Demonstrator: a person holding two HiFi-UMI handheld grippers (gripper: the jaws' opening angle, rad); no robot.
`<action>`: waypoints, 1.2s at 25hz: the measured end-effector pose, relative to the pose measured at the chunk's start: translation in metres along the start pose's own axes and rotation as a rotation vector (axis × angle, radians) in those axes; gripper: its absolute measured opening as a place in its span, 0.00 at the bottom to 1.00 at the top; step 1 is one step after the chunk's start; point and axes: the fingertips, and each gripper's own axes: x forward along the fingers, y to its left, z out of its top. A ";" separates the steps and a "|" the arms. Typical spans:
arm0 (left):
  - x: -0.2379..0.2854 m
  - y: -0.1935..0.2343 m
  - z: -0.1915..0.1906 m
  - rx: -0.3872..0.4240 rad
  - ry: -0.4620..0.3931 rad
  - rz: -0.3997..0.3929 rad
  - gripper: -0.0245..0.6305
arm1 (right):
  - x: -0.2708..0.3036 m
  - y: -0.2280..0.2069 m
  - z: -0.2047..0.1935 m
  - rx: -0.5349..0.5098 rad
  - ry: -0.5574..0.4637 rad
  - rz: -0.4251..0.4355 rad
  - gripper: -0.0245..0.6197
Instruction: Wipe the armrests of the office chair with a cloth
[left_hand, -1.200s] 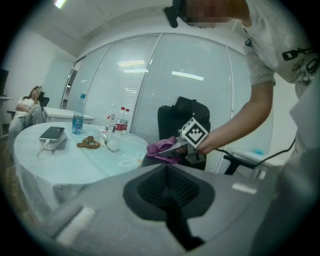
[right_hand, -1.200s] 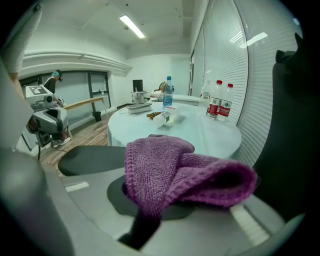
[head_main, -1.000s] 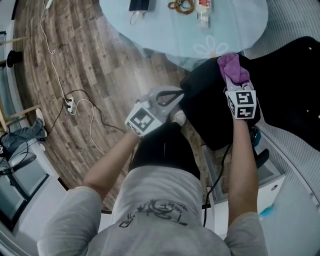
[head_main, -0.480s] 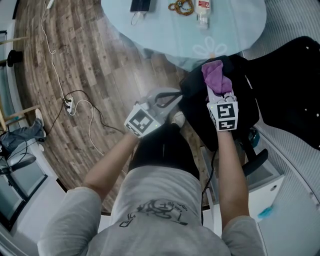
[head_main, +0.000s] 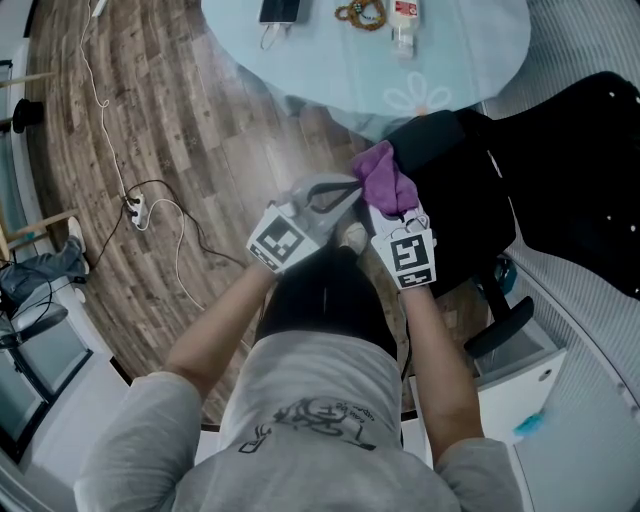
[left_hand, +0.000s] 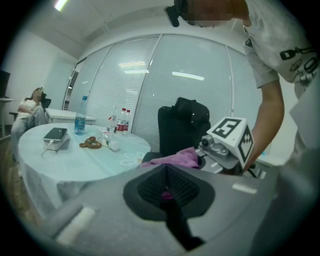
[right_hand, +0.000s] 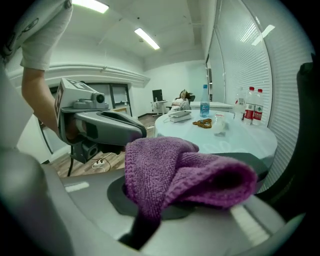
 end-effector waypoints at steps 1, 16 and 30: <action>0.000 0.000 0.000 -0.001 0.000 0.000 0.04 | -0.001 0.002 0.000 -0.004 -0.010 0.005 0.09; 0.003 0.000 -0.003 -0.009 0.001 -0.003 0.04 | -0.004 -0.074 -0.006 -0.022 0.006 -0.043 0.09; -0.001 0.001 -0.006 -0.013 0.008 0.001 0.04 | -0.023 -0.201 -0.016 0.041 0.012 -0.186 0.09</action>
